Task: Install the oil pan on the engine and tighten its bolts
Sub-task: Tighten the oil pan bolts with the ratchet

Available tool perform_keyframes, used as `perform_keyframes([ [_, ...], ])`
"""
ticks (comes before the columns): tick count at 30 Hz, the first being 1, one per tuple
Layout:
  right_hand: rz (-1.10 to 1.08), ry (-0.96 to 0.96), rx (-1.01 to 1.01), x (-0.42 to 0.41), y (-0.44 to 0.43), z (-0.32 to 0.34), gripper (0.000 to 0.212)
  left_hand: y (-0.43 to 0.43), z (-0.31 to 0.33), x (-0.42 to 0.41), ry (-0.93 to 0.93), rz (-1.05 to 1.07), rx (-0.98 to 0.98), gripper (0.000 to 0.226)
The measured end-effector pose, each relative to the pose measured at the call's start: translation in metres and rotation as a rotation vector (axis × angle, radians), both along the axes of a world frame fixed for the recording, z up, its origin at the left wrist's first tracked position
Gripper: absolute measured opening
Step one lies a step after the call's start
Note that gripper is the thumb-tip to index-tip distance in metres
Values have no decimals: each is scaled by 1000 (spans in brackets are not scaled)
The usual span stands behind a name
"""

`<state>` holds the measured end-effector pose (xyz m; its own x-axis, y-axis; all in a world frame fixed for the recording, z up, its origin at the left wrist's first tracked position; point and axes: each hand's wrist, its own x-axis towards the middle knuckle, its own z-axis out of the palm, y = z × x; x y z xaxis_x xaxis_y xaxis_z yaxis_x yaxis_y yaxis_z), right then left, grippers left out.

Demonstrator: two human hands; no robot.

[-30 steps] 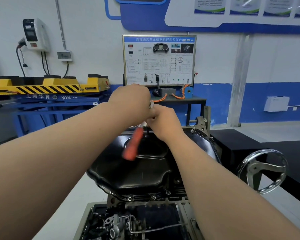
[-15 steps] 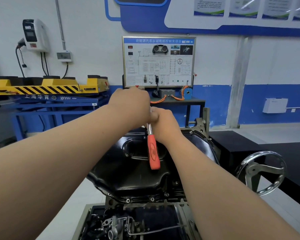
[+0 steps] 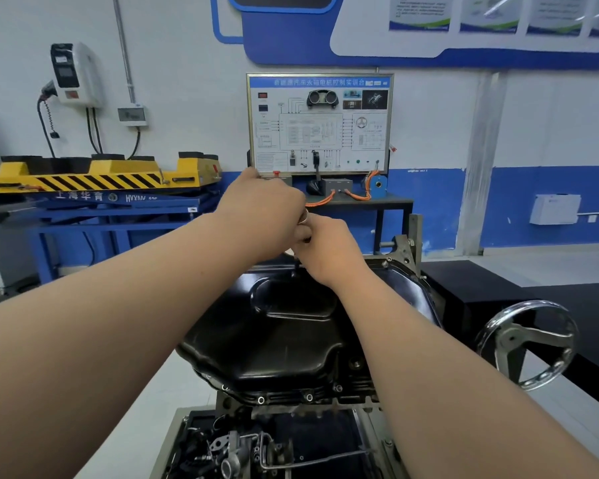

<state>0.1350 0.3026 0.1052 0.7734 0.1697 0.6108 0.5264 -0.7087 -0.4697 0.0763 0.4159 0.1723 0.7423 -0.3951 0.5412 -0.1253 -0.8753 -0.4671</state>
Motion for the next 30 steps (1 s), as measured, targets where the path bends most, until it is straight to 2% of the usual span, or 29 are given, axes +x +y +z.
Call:
perform_keyframes([
  [2,-38,-3,-89,1,0,1,23,-2,-1,0,37,26,-81,50],
  [3,-47,-8,-99,1,0,1,24,-5,-2,0,51,28,-123,51],
  [5,-38,-11,-42,1,-2,0,25,-10,-2,0,66,11,-158,41],
  [7,-23,0,14,0,-2,0,23,-14,2,1,109,-26,-101,14],
  [8,-7,10,18,0,-2,0,21,-13,4,1,128,-38,-64,13],
  [11,43,2,7,2,-1,0,8,-4,5,6,109,-38,-2,31],
  [14,42,-10,41,2,-2,-1,7,7,4,9,39,-39,-54,24],
  [17,38,4,33,2,-2,-2,5,9,0,7,56,5,-142,36],
  [19,28,1,11,2,-2,-2,3,3,-3,5,85,-9,-170,30],
  [21,27,-11,4,2,-2,-3,4,1,0,6,112,-36,-81,17],
  [24,39,-28,5,3,-1,-3,5,9,6,6,112,-56,65,46],
  [28,14,-35,-73,5,-2,-3,2,14,2,7,23,-149,120,51],
  [30,-10,-44,-90,5,-2,-3,7,13,1,9,11,-131,114,46],
])
